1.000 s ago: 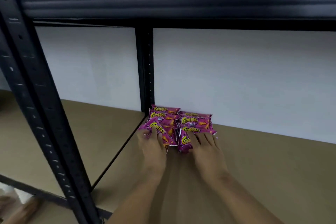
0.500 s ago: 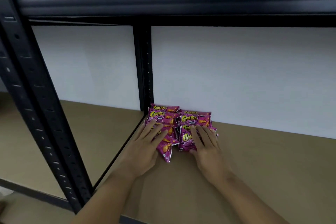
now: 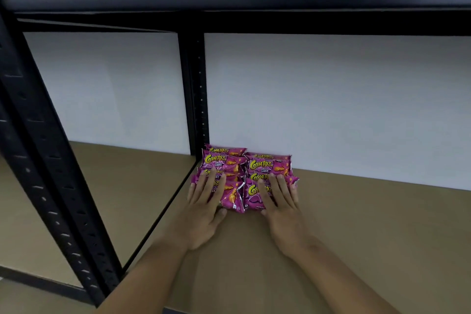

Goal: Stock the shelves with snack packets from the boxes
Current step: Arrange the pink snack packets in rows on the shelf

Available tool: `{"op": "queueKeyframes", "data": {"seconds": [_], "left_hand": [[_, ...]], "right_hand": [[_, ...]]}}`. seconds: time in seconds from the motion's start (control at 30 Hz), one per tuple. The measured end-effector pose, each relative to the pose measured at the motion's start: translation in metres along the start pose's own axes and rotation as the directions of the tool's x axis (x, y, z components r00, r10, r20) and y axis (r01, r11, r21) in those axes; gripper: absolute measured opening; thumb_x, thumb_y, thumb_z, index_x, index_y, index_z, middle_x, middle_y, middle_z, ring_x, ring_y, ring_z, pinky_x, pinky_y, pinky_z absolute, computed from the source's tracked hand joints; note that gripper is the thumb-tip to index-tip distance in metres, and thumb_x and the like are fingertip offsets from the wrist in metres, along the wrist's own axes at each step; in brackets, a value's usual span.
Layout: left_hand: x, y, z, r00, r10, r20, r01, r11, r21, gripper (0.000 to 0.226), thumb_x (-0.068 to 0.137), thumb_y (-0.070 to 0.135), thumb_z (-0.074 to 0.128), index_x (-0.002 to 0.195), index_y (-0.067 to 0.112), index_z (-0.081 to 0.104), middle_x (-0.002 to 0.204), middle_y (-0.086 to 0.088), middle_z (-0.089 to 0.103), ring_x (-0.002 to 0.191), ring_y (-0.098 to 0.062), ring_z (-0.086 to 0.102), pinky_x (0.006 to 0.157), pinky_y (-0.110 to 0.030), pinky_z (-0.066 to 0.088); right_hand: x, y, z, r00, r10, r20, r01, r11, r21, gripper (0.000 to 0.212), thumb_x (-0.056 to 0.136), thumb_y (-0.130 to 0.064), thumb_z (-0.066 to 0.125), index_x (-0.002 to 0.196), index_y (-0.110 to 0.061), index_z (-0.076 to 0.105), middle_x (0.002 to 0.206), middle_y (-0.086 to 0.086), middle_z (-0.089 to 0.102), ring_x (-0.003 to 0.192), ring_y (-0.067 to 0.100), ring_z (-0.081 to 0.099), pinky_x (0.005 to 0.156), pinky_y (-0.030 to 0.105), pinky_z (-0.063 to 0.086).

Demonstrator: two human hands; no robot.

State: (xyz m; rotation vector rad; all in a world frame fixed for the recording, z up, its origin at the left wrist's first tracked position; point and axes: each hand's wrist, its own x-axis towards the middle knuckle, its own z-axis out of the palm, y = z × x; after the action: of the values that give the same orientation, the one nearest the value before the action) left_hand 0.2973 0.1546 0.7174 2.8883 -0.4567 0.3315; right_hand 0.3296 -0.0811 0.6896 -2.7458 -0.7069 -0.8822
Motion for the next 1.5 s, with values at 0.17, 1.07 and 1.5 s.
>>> {"op": "queueKeyframes", "data": {"seconds": [0.17,1.07,1.5], "left_hand": [[0.002,0.002,0.003,1.0,-0.017,0.016,0.015,0.997,0.079,0.074,0.095,0.065,0.006,0.15,0.031,-0.031,0.151,0.007,-0.048,0.14,-0.013,-0.044,0.118,-0.035,-0.022],[-0.138,0.142,-0.014,0.895,-0.124,-0.428,0.141,0.99,0.008,0.032,0.097,0.021,0.058,0.128,0.019,0.06,0.118,0.004,0.058,0.103,-0.022,0.052,0.087,-0.038,0.046],[-0.287,0.164,0.194,0.941,-0.243,-0.236,0.223,0.969,-0.109,0.019,0.094,0.022,0.052,0.11,0.019,0.062,0.101,0.003,0.061,0.092,-0.025,0.055,0.076,-0.04,0.046]], "right_hand": [[-0.004,0.003,0.004,0.995,0.025,0.097,-0.015,0.995,-0.101,0.062,0.104,-0.044,0.006,0.157,-0.013,0.017,0.164,0.019,0.008,0.151,0.033,0.0,0.116,0.049,0.005],[-0.13,-0.046,-0.118,1.0,0.027,0.005,-0.027,0.952,0.305,0.033,0.097,-0.023,0.055,0.126,-0.008,0.063,0.114,0.006,0.062,0.105,0.028,0.057,0.091,0.044,0.053],[-0.331,-0.07,-0.035,0.98,-0.09,0.178,0.024,0.94,0.34,0.022,0.088,-0.012,0.069,0.11,-0.009,0.069,0.097,0.003,0.061,0.091,0.023,0.058,0.085,0.036,0.053]]}}
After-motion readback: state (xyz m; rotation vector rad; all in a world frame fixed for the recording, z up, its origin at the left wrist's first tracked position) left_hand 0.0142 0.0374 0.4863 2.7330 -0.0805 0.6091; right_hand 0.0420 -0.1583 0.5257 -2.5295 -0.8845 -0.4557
